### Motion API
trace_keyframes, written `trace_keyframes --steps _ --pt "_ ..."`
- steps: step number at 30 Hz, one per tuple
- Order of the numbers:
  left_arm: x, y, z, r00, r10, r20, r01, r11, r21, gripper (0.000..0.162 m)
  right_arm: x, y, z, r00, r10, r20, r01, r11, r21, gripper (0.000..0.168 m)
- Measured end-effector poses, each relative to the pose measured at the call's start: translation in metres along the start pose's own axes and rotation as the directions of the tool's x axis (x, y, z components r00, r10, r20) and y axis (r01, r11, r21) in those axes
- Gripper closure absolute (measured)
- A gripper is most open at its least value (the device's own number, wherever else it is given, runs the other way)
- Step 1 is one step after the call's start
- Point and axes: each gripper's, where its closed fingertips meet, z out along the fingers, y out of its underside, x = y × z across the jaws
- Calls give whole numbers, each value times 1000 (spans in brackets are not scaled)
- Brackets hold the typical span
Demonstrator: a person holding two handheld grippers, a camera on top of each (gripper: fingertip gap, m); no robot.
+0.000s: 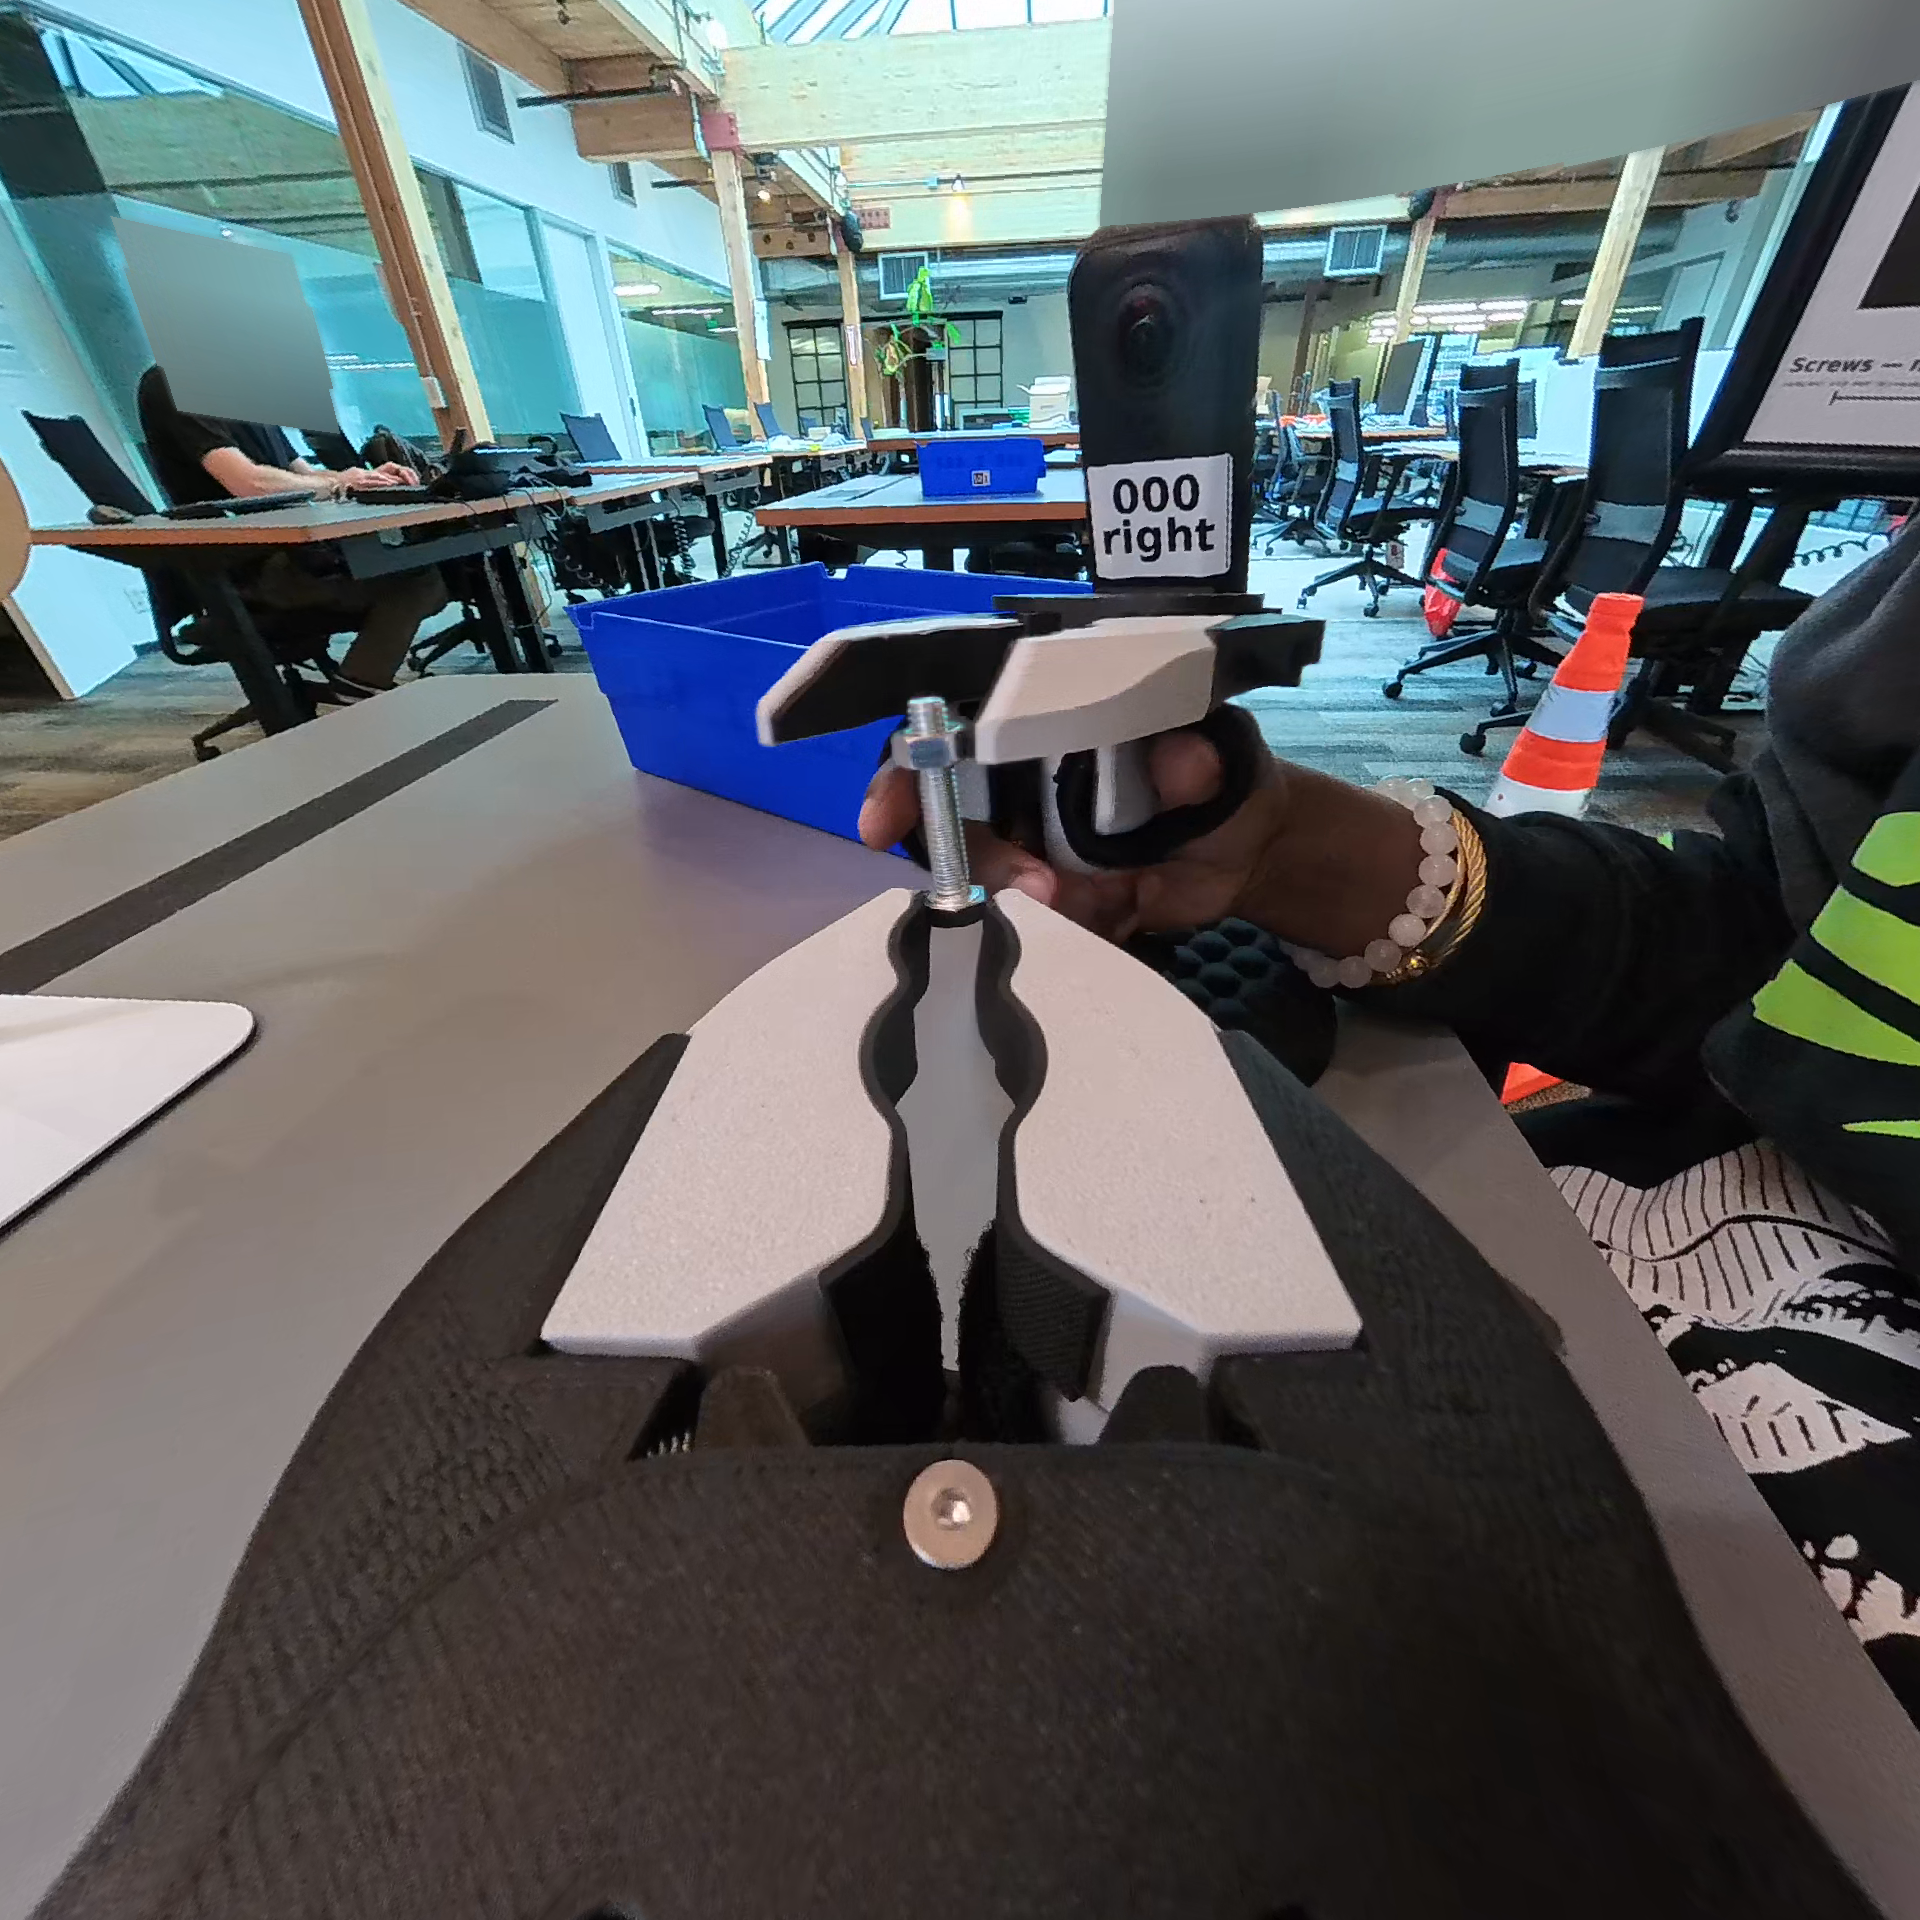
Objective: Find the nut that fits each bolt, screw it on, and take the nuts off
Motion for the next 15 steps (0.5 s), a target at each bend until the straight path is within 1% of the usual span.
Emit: trace_keyframes --steps 1,2,4,6,11,13,15 --pt "-1 -1 -1 1000 -4 5 4 1000 5 152 2 -1 -2 1000 3 -11 -3 1000 5 137" --pt "-1 -2 -2 1000 -8 1 8 1000 14 152 6 -2 -4 999 6 -33 -5 1000 14 147" --pt "-2 -3 -2 1000 -12 2 12 1000 18 152 10 -4 -8 999 14 -45 -12 1000 28 151" --pt "-1 -2 -1 1000 -9 0 9 1000 12 152 6 -6 -7 999 24 -21 -23 999 39 149" --pt "0 0 0 1000 -5 -3 5 1000 2 152 -5 -1 0 1000 6 29 -7 1000 10 132" --pt "0 0 0 1000 -5 -7 5 1000 0 152 -4 0 2 1000 0 20 0 1000 1 131" --pt "0 0 0 1000 -5 -5 5 1000 -1 152 -1 0 0 1000 -4 6 4 1000 -2 136"
